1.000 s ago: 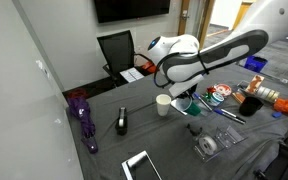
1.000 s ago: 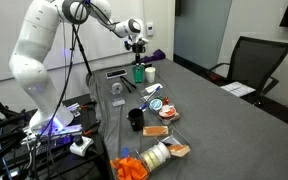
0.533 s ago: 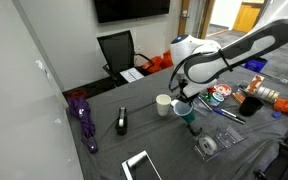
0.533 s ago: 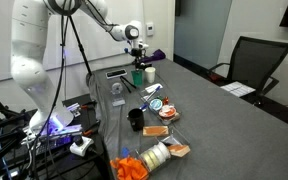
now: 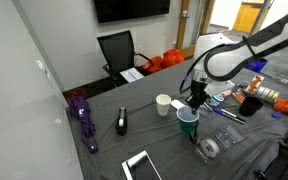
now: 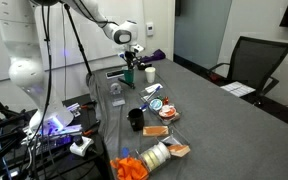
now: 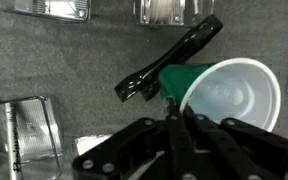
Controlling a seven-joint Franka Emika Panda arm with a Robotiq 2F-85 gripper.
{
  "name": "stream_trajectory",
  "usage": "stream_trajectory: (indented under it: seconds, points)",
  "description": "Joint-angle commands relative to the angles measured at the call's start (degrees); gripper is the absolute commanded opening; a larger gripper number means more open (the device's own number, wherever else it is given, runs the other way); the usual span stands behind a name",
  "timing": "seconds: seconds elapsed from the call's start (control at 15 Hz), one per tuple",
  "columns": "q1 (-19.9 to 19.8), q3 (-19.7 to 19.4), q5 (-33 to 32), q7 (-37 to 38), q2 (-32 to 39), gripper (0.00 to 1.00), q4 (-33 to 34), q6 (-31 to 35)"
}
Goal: Pour the tongs out of the green cup.
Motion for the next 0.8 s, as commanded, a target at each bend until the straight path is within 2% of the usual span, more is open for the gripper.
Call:
stream_trajectory:
  seconds: [0.0, 0.33, 0.53, 0.73]
  points:
    - [-3.31, 2.93, 9.69, -12.47, -4.75, 0.01, -6.19, 2.86]
    - [-4.1, 3.06, 17.66, -21.6, -6.11, 0.01, -7.3, 1.64]
    - [-4.28, 2.9, 19.9, -23.88, -6.89, 0.01, -7.37, 0.18]
    - [-4.41, 2.61, 20.83, -24.47, -8.68, 0.01, -7.19, -4.44]
